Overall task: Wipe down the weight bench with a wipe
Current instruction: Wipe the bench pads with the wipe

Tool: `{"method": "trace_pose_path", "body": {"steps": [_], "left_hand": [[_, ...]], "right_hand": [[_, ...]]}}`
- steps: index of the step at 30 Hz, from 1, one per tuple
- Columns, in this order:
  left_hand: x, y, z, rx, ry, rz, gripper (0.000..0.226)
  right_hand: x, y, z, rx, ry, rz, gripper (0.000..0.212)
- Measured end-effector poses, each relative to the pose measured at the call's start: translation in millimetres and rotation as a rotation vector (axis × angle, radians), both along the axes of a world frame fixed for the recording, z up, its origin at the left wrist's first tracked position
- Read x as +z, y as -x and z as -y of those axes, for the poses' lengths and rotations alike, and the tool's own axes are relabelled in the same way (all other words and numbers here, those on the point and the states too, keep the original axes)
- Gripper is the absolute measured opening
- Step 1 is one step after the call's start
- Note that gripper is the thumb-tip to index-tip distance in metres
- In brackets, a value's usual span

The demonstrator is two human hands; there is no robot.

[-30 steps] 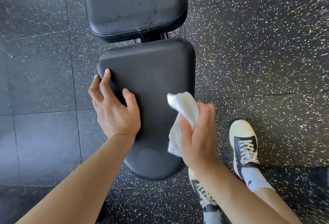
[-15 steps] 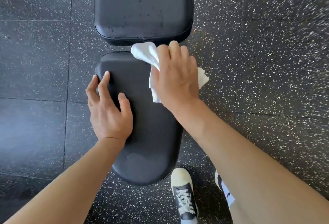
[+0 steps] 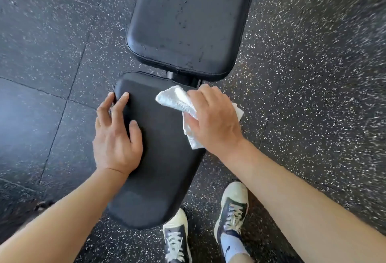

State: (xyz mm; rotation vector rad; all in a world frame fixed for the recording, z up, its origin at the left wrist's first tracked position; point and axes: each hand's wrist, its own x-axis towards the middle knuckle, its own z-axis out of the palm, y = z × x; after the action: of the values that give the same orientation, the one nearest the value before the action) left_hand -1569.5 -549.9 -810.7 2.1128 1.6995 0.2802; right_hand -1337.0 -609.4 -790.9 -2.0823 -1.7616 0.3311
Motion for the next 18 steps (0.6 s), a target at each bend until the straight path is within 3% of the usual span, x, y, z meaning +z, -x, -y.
{"method": "trace_pose_path", "body": {"steps": [6,11,18], "left_hand": [[7.1,-0.9,-0.4,0.004,0.022,0.011,0.064],[2.1,4.7,-2.2,-0.023,0.017,0.002,0.067],[2.9,6.6,-6.1,-0.082,-0.021,0.057,0.067]], "right_hand": [[6.7,21.3,-50.2,0.027,0.079,0.072,0.024],[10.1,52.2,-94.3,0.135,0.103,0.005,0.023],[13.9,16.5,-44.5,0.204,0.145,0.061,0.03]]}}
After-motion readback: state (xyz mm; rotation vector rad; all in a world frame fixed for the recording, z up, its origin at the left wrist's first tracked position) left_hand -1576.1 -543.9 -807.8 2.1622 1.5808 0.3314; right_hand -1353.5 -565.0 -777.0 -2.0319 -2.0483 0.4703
